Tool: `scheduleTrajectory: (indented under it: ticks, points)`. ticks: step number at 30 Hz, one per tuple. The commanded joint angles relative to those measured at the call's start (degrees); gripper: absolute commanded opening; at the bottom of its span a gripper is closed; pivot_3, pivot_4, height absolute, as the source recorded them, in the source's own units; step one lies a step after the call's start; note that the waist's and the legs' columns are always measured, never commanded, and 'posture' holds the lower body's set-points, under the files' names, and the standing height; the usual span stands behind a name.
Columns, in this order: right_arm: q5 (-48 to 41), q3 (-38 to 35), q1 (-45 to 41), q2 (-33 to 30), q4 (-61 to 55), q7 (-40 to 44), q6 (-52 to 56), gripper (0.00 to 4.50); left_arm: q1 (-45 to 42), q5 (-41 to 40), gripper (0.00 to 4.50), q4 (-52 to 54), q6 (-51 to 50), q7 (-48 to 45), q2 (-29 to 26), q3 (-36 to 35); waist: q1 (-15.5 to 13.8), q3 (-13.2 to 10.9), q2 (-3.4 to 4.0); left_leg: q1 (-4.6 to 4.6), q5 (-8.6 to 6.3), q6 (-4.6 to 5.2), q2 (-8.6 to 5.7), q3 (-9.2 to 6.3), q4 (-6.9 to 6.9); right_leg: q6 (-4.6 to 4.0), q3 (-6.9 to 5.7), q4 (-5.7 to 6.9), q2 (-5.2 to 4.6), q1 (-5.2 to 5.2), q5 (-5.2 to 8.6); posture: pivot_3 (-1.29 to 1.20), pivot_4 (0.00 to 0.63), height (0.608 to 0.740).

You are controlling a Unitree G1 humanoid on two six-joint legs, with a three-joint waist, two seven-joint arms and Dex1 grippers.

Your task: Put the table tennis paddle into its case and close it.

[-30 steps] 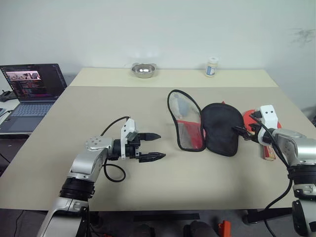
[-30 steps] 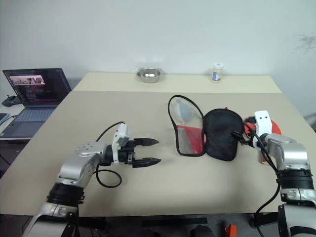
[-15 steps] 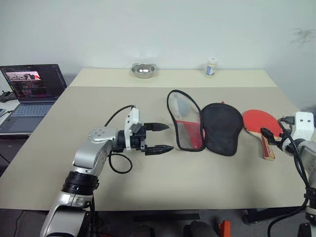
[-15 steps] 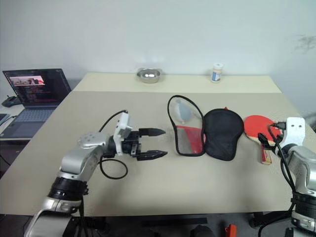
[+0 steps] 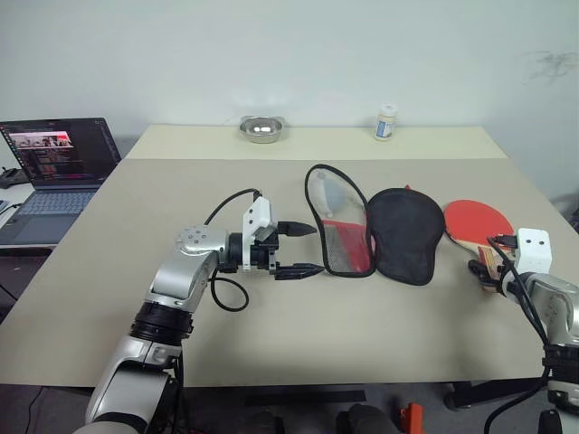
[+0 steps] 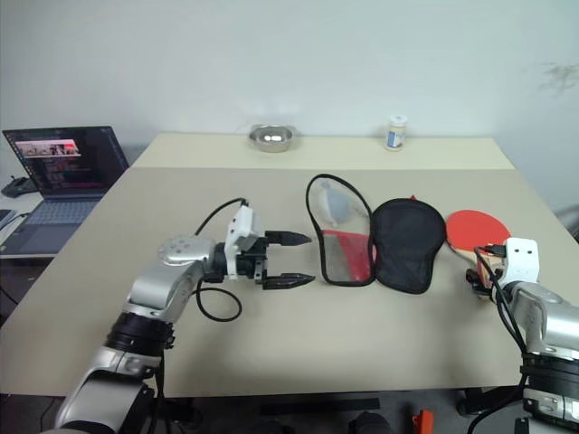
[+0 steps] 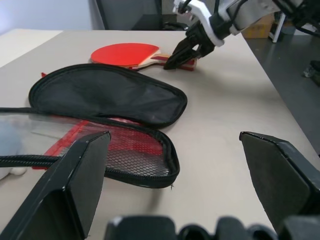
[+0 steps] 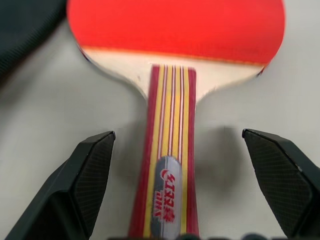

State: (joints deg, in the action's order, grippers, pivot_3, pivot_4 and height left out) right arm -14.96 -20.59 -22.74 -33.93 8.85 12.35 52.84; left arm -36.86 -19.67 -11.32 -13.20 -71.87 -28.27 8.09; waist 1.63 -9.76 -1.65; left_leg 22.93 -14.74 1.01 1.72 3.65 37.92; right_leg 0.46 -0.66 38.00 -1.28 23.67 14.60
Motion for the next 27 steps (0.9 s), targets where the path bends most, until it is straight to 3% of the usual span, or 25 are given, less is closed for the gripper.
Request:
scheduleTrajectory:
  ticks: [1, 5, 12, 14, 22, 27]
  points:
    - [1.5, 0.7, -2.6, -1.4, 3.5, 0.6, -3.8, 4.48, -0.4, 0.2, 4.50, -0.4, 1.9, -0.3, 0.1, -0.6, 0.0, 0.0, 0.00, 0.00, 0.00, 0.00, 0.01, 0.00, 0.00, 0.01, 0.00, 0.00, 0.01, 0.00, 0.00, 0.00, 0.150, 0.740]
    - [2.5, 1.8, -4.5, -1.7, 8.2, 0.6, -6.5, 3.98, -0.1, 1.1, 4.50, -1.8, 2.8, 0.2, 0.1, -0.6, 0.1, 0.0, 0.00, 0.00, 0.00, 0.00, 0.00, 0.03, 0.01, 0.02, 0.03, 0.00, 0.02, 0.00, -0.01, 0.00, 0.150, 0.740]
    - [3.3, 1.3, -6.3, -0.9, 11.7, -0.6, -7.5, 1.63, 0.8, 1.4, 4.50, -2.0, 3.0, 0.3, 0.1, -0.8, 0.0, 0.0, -0.01, 0.01, 0.00, 0.00, 0.00, 0.02, 0.02, 0.01, 0.02, -0.02, 0.00, -0.02, -0.03, 0.00, 0.150, 0.740]
    - [3.6, 0.5, -6.9, -1.0, 12.3, -2.0, -8.5, 1.16, 0.9, 1.4, 4.50, -1.7, 2.8, 0.4, 0.1, -0.9, 0.0, 0.0, -0.02, 0.00, 0.00, 0.00, -0.04, 0.02, 0.06, 0.09, 0.02, -0.04, -0.01, -0.08, -0.07, 0.00, 0.150, 0.740]
    - [3.2, -0.7, -9.2, -2.5, 9.3, -4.0, -9.9, 1.12, 0.9, 1.1, 4.50, 0.5, 0.9, 1.2, 0.1, -0.7, -0.1, 0.0, 0.01, 0.04, 0.00, 0.00, -0.10, 0.08, 0.04, 0.18, 0.08, -0.16, -0.06, -0.07, -0.16, 0.00, 0.150, 0.740]
    - [1.3, -0.9, -11.6, -3.3, -1.8, -4.2, -5.7, 1.12, 0.6, 1.1, 4.50, 1.7, -0.7, 2.0, 0.3, -0.5, 0.1, -0.2, 0.36, 0.25, 0.00, 0.00, -0.08, 0.18, 0.02, 0.11, 0.18, -0.03, -0.06, 0.29, -0.20, 0.00, 0.150, 0.740]
